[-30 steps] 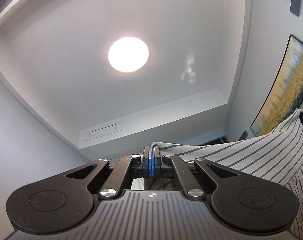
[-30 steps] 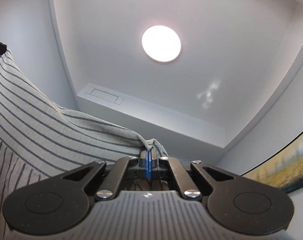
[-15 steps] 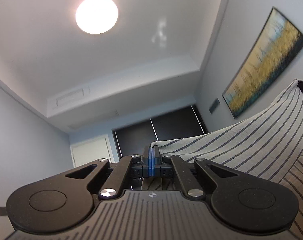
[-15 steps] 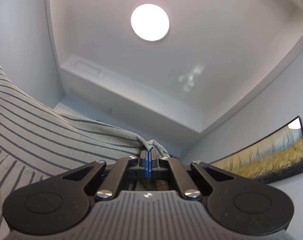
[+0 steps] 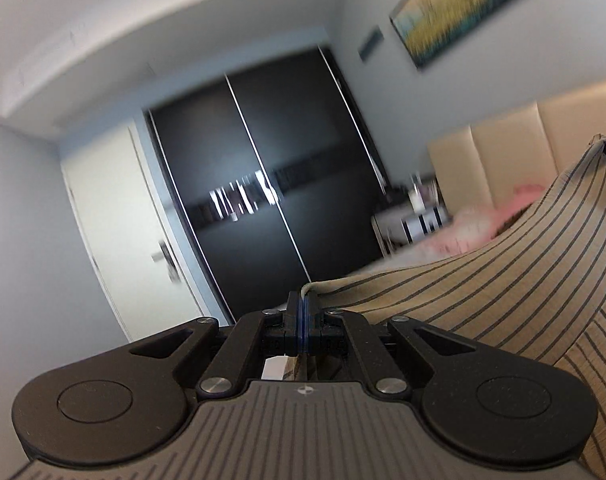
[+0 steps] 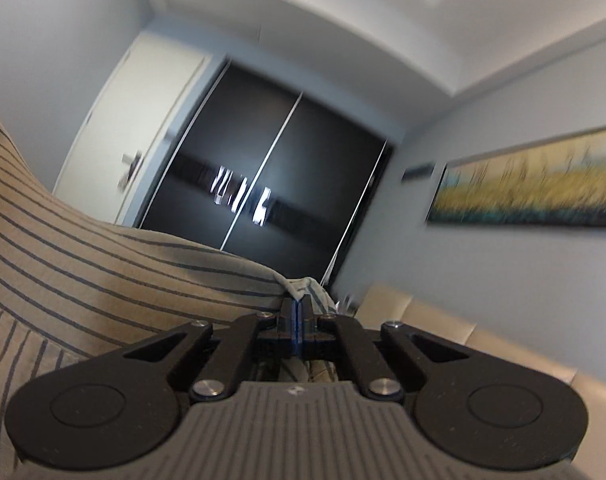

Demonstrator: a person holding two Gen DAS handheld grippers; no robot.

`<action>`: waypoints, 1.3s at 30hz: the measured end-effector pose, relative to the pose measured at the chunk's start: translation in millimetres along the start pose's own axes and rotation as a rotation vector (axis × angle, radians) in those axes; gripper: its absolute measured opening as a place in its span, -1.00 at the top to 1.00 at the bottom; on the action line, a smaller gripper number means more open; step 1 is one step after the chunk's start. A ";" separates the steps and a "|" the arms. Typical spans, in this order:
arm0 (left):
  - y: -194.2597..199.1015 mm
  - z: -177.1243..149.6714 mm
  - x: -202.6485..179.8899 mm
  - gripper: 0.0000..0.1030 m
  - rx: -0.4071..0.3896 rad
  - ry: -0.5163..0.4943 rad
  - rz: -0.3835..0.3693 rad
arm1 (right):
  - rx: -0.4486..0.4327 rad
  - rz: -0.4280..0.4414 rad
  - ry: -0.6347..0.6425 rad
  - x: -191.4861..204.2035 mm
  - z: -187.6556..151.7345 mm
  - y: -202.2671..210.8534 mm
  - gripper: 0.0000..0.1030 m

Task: Fold clothes
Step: 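Raise the brown striped shirt high with both grippers to let it hang, then lower the shirt onto the bed and open both grippers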

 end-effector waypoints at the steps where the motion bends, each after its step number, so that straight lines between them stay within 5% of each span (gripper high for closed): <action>1: -20.4 -16.3 -4.5 1.00 0.036 -0.009 -0.002 | 0.038 0.023 0.000 11.6 -13.9 -18.3 0.98; 12: -185.8 -165.2 -33.0 0.98 0.411 0.015 -0.074 | 0.381 0.239 -0.022 128.8 -156.3 -185.8 0.96; 15: -202.1 -197.5 -25.4 0.70 0.493 0.028 -0.075 | 0.437 0.290 -0.033 152.9 -189.5 -202.0 0.87; 21: -202.1 -213.3 -3.4 0.42 0.529 0.115 -0.060 | 0.506 0.325 -0.050 161.7 -227.7 -210.8 0.59; 25: -192.0 -212.1 3.4 0.35 0.542 0.094 -0.070 | 0.533 0.324 -0.062 150.2 -240.5 -207.8 0.55; 28: -182.4 -212.2 8.1 0.10 0.551 0.074 -0.079 | 0.553 0.322 -0.071 141.7 -250.0 -205.6 0.45; 39: -97.9 -273.6 0.0 -0.01 0.737 0.131 -0.141 | 0.670 0.325 -0.189 101.6 -297.4 -153.4 0.24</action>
Point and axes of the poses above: each gripper's, at about its wrist camera, not at the fingertips, and y roughly against the way its jaws point, x to its left, z to its top, the point moved 5 cm from there along -y, roughly the way its jaws point, and after that the axes turned 15 degrees about y, right-handed, at the moved point
